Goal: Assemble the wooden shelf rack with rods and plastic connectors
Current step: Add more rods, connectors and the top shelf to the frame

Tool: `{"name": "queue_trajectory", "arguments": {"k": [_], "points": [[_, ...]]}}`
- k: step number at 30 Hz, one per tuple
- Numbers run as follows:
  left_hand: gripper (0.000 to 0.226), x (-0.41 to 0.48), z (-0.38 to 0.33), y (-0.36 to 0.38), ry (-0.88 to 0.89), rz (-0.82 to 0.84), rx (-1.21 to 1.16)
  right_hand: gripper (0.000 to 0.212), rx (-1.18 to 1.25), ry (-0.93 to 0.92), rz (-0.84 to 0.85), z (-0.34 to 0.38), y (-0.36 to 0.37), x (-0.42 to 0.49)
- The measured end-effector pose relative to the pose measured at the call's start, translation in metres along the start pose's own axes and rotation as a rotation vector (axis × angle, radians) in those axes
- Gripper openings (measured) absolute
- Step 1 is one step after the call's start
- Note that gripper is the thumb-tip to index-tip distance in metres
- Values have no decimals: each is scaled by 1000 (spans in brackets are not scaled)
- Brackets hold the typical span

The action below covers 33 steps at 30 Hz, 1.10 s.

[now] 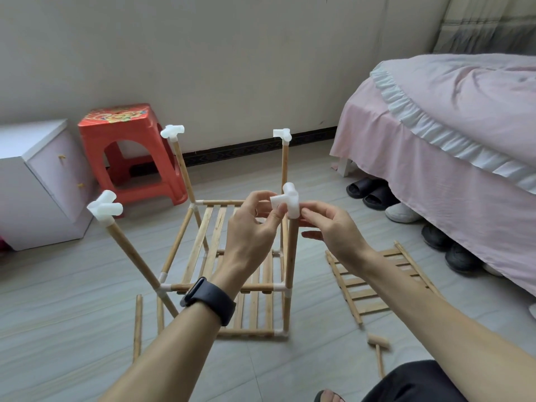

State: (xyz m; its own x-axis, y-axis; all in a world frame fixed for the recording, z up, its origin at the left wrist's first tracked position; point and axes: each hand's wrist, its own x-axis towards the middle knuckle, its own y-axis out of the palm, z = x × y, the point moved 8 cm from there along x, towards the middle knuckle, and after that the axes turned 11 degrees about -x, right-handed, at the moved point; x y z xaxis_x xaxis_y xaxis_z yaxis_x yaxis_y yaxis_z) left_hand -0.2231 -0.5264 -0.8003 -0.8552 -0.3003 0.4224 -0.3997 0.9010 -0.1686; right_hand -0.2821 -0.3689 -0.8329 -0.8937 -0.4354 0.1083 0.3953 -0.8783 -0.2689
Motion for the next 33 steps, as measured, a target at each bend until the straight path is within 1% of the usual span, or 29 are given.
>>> {"name": "queue_trajectory", "arguments": {"k": [3, 6, 9, 14, 18, 21, 23, 26, 29, 33], "points": [[31, 2, -7, -3, 57, 31, 86, 25, -115, -96, -15, 6, -4, -4], [30, 1, -10, 1, 83, 80, 146, 33, -294, -146, -62, 9, -2, -6], [30, 0, -10, 3, 84, 85, 162, 32, -361, -186, -134, 11, -5, -8], [29, -1, -4, -2, 68, 98, 191, 26, -523, -274, -160, 17, 3, -9], [30, -3, -4, 1, 57, 131, 187, 23, -583, -298, -220, 19, 2, -10], [27, -2, -3, 3, 32, 128, 146, 22, -597, -312, -211, 21, 3, -11], [29, 2, -1, 5, -29, 120, 62, 22, -615, -330, -200, 23, 5, -12], [41, 13, -1, 19, -99, 210, -20, 22, -638, -346, -187, 25, 5, -13], [43, 17, 7, 33, -174, 318, -118, 20, -654, -362, -177, 25, 5, -14], [41, 20, 16, 32, -172, 299, -153, 21, -664, -370, -179, 23, 4, -13]]}}
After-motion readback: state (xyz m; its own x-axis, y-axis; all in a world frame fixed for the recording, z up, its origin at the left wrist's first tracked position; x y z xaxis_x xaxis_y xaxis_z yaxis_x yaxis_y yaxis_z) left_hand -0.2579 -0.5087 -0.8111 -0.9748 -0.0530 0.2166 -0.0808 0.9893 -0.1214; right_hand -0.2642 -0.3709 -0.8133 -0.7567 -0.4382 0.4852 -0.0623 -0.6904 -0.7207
